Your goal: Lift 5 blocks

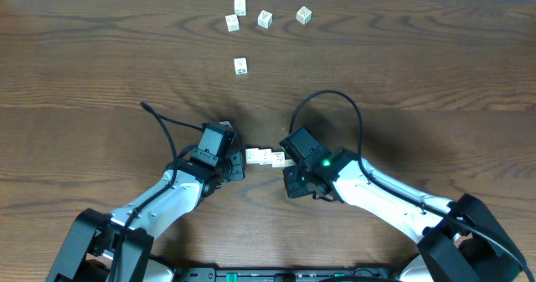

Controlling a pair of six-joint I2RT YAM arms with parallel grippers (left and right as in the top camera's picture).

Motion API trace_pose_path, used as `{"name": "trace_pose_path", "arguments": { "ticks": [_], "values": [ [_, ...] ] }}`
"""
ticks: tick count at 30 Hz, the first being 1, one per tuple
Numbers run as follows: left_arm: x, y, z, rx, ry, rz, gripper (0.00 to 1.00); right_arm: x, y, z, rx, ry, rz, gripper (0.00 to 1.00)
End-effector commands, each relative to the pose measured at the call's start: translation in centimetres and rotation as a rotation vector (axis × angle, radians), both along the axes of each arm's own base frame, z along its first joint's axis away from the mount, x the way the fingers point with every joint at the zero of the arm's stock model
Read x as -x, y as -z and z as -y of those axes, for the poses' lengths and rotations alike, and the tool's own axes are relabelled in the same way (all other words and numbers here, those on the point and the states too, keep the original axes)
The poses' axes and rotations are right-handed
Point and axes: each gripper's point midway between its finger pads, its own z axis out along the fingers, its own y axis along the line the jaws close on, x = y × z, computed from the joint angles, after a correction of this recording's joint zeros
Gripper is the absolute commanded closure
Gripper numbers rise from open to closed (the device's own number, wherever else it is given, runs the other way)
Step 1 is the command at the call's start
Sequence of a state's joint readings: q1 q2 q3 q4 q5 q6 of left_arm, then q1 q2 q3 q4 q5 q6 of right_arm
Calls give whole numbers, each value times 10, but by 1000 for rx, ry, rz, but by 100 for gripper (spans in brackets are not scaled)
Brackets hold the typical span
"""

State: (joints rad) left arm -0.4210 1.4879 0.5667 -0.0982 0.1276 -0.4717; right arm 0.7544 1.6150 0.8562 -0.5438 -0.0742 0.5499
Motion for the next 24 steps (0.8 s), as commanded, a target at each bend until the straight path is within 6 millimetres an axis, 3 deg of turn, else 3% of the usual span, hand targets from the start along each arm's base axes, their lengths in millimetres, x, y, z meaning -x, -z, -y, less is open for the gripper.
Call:
{"name": "trace_pose_path", "arguments": {
  "ticks": [1,24],
  "values": [
    [1,-1,-2,-12,1,8,92,9,13,5,17,27,-21,99],
    [1,-1,-2,-12,1,8,93,-10,8,-8,-41,13,74,99]
  ]
}}
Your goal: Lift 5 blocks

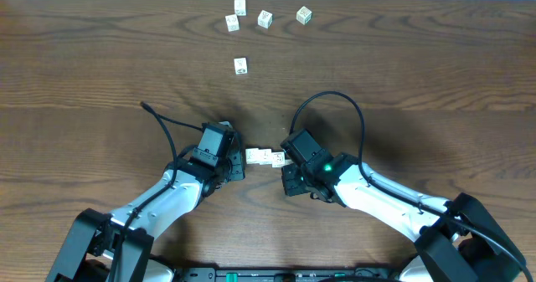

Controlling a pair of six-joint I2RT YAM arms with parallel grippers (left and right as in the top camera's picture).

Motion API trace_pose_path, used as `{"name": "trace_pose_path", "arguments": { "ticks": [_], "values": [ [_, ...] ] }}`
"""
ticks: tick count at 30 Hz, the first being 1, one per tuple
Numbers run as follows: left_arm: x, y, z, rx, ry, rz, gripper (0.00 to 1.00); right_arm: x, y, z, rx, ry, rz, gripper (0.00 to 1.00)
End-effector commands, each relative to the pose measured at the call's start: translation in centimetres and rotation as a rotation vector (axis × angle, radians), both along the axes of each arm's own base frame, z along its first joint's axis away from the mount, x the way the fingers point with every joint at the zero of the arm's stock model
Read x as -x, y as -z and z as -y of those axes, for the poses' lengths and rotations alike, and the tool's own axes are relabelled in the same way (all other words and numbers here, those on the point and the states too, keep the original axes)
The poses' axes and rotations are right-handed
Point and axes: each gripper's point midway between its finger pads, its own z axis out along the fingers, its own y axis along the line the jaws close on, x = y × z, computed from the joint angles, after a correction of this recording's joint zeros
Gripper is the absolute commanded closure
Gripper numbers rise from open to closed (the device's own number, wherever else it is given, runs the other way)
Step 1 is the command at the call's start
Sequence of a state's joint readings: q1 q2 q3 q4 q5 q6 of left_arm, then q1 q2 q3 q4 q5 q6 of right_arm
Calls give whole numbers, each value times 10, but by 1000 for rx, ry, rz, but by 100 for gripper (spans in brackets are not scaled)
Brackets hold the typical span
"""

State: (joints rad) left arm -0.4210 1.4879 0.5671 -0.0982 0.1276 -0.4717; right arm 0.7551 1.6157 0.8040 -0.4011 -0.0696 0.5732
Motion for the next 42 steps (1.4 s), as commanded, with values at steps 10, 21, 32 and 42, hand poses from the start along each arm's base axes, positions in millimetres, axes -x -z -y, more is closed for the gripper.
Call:
{"name": "trace_pose_path", "arguments": {
  "ticks": [10,21,32,42],
  "values": [
    [1,-1,-2,-12,1,8,92,-6,2,3,40,-3,50,99],
    [1,-1,-2,-12,1,8,93,-14,-1,-2,21,-19,87,99],
    [1,-1,-2,-12,1,8,93,-21,-4,-1,35,-26,129,99],
    [1,-1,-2,-13,1,8,92,-25,-5,-2,32,-27,150,99]
  ]
}}
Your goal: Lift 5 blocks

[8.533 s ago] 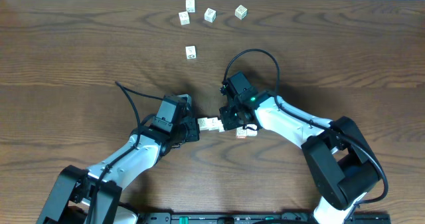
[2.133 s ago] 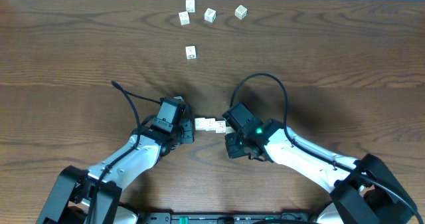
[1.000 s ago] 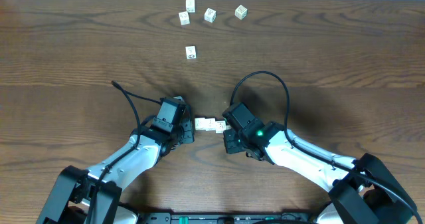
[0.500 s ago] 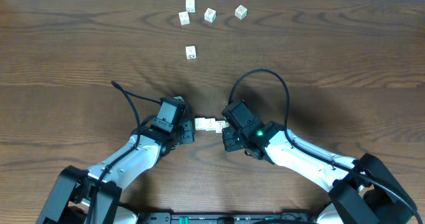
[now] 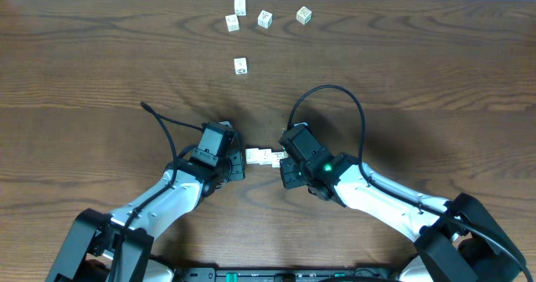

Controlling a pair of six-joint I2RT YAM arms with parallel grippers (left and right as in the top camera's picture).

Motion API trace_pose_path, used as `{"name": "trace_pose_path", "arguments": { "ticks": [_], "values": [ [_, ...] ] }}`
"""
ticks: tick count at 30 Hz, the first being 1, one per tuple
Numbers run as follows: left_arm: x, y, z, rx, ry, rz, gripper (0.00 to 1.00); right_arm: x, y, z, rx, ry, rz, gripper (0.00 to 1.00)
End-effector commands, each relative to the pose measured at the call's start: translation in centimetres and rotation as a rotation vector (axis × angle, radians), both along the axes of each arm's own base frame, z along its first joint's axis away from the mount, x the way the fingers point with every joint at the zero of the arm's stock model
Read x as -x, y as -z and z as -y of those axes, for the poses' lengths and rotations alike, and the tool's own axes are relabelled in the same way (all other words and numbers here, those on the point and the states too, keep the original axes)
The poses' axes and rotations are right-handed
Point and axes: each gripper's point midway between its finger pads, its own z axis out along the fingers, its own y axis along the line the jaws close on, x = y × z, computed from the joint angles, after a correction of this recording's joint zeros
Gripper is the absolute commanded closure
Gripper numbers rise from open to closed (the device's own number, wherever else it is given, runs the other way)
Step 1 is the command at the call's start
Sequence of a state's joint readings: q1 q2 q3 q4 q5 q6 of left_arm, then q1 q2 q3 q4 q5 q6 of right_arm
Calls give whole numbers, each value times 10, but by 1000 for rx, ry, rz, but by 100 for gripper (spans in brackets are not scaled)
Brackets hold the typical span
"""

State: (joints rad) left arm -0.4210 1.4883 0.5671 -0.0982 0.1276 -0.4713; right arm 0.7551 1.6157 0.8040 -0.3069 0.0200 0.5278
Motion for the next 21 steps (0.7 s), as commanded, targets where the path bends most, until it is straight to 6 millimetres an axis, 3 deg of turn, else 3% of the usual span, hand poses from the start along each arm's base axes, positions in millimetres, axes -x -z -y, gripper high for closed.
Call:
{"name": "trace_pose_path", "arguments": {
  "ticks": [1,7,21],
  "values": [
    [1,-1,-2,-12,1,8,93,1,4,1,27,-19,11,99],
    [1,-1,-2,-12,1,8,93,14,5,-7,-11,-58,-47,99],
    [1,-1,-2,-12,1,8,93,19,5,-12,-24,-56,-59,99]
  ]
}}
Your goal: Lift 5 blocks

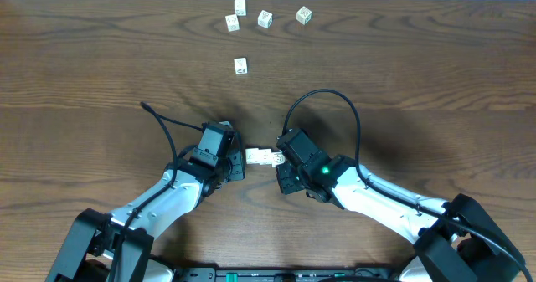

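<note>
A short row of white blocks (262,156) lies on the table between my two grippers. My left gripper (240,162) sits at the row's left end, touching or nearly touching it. From the right, my right gripper (281,163) reaches over the row's right end and hides the blocks there. The overhead view does not show how either pair of fingers stands. Several loose white blocks rest at the far edge: one (240,65) alone, and others (232,22), (265,18), (304,15) in a loose group.
The wooden table (435,81) spreads around both arms. A black cable (322,98) loops above the right arm, and another cable (159,119) trails from the left arm.
My right gripper has shifted slightly further left and now covers a little more of the row's right end. The left arm and the loose blocks have not moved.
At first the row showed longer between the grippers, with my right gripper at its right end. At each later moment the right gripper stood further left, and less of the row showed. The left gripper stayed at the left end throughout.
</note>
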Controlling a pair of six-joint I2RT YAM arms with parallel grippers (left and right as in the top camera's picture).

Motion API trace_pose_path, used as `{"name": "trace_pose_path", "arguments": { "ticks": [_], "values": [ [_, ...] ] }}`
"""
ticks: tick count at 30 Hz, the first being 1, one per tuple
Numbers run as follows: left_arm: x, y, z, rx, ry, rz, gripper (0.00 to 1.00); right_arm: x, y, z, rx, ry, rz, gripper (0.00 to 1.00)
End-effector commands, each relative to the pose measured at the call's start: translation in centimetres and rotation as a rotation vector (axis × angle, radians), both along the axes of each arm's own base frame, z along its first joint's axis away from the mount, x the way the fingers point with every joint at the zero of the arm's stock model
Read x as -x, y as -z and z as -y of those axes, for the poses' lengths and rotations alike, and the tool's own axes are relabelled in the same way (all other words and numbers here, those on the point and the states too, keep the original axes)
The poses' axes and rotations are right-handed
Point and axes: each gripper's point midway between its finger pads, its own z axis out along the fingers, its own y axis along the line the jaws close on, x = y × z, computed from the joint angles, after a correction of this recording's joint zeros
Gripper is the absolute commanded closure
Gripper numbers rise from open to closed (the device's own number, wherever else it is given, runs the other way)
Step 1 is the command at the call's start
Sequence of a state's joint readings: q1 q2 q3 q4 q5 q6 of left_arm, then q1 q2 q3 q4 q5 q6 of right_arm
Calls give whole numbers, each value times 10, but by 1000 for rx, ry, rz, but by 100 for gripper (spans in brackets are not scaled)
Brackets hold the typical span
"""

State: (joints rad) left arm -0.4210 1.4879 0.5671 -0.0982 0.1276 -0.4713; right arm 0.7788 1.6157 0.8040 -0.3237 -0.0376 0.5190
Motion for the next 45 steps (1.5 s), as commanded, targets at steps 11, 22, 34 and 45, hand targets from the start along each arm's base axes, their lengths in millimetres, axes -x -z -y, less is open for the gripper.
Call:
{"name": "trace_pose_path", "arguments": {
  "ticks": [11,22,34,45],
  "values": [
    [1,-1,-3,-14,1,5,93,0,22,-10,-13,-8,-30,99],
    [2,0,-3,-16,1,1,92,-4,19,-13,-23,-15,-14,99],
    [2,0,-3,-16,1,1,92,-11,16,-16,-31,-20,24,99],
    [2,0,-3,-16,1,1,93,-16,15,-13,-24,-5,41,99]
  ]
}}
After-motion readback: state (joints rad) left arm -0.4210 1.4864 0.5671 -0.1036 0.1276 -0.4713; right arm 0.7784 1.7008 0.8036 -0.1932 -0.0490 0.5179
